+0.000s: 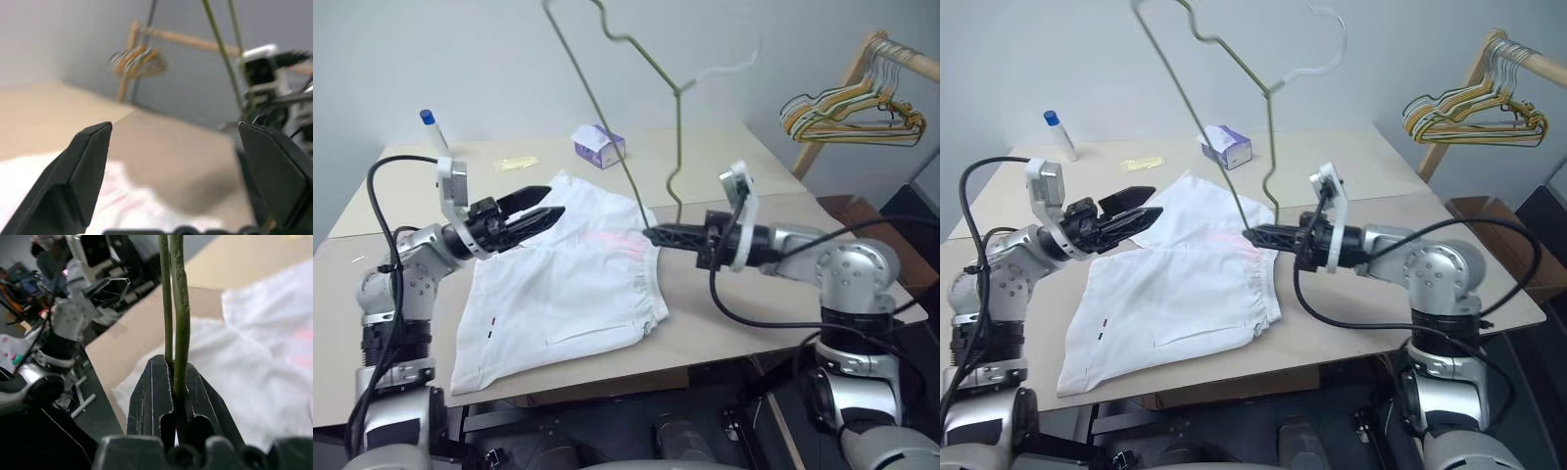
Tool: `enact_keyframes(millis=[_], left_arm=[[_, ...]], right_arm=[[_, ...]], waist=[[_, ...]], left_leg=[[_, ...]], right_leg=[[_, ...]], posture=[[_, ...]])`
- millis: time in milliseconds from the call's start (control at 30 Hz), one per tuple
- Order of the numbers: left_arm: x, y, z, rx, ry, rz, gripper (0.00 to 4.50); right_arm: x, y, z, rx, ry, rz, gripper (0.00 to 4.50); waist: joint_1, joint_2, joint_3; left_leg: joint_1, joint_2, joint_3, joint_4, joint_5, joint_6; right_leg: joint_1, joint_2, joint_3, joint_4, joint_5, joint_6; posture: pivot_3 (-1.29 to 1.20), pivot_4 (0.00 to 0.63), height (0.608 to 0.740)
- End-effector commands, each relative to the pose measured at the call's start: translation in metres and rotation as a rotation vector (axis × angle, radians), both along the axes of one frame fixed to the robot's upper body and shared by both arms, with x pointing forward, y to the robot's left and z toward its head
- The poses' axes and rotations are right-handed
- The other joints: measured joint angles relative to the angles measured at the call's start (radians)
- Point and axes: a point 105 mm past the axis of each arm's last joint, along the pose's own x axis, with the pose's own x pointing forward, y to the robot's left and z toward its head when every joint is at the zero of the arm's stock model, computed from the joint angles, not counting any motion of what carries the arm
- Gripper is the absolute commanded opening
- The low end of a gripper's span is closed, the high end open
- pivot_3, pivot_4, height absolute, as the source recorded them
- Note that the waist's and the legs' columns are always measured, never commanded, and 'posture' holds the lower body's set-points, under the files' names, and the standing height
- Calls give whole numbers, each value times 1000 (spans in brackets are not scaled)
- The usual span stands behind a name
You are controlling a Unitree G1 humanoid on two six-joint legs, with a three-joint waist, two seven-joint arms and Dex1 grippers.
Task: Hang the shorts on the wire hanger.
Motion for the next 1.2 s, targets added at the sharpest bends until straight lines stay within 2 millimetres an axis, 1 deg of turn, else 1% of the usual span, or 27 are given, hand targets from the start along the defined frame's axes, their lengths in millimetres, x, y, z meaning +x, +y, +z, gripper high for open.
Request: enact_keyframes(millis=[33,100,167,267,333,433,533,767,867,1000,1133,1200], left_arm=[[-11,-11,-5,167,-86,-84,4473],[-14,-18,-18,287,-97,-121,4473],[-19,-21,-29,376,-104,-167,4473],[-28,-25,-41,447,-109,-240,4473],[-31,-28,-45,469,-116,-261,4473],[-31,-31,-48,477,-124,-267,4473],[-32,-32,-50,482,-127,-263,4473],[-34,-32,-51,484,-127,-267,4473],[-35,-32,-52,486,-128,-266,4473],[-34,-29,-56,491,-115,-244,4473],[-34,-25,-62,515,-110,-237,4473],[-34,-25,-64,515,-105,-232,4473]], right_arm=[[-23,-22,-10,-77,66,3,0],[-34,-45,-28,-109,217,-31,0],[-45,-62,-40,-128,334,-41,0],[-58,-81,-50,-138,479,-36,0],[-62,-93,-56,-129,565,-53,0],[-65,-114,-73,-169,685,-123,0],[-63,-125,-83,-217,735,-173,0],[-51,-134,-102,-247,774,-228,0],[-49,-134,-107,-238,780,-225,0],[-45,-128,-103,-207,750,-192,0],[-46,-123,-101,-189,731,-157,0],[-50,-121,-101,-181,733,-131,0]], waist=[[9,0,0],[20,0,0],[25,1,0],[27,2,1],[24,2,2],[22,2,1],[20,2,1],[26,2,1],[36,2,1],[47,2,1],[52,2,1],[56,2,1]], left_leg=[[0,0,0,-1,0,0],[-1,0,1,0,0,1],[0,0,2,0,0,1],[1,0,3,0,0,1],[1,0,4,0,0,1],[1,1,4,0,-1,1],[1,0,4,0,-1,1],[1,0,4,0,-1,1],[1,0,4,1,-1,1],[1,0,4,1,-1,1],[1,0,4,1,-1,1],[1,0,4,1,-1,1]], right_leg=[[0,0,0,-1,0,0],[0,0,0,-1,0,0],[0,0,1,-2,0,0],[0,0,2,-1,0,-1],[0,0,3,-1,0,-1],[1,1,3,-1,0,-1],[1,1,3,-1,-2,2],[0,1,3,-1,-3,5],[0,1,3,-1,-3,5],[0,1,3,-1,-3,5],[0,1,3,-1,-3,5],[0,1,3,-1,-2,4]], posture=[[-154,0,740],[-153,0,740],[-157,0,740],[-163,0,740],[-162,0,740],[-156,0,740],[-147,0,740],[-126,0,740],[-119,0,740],[-112,0,740],[-109,0,740],[-109,0,740]])
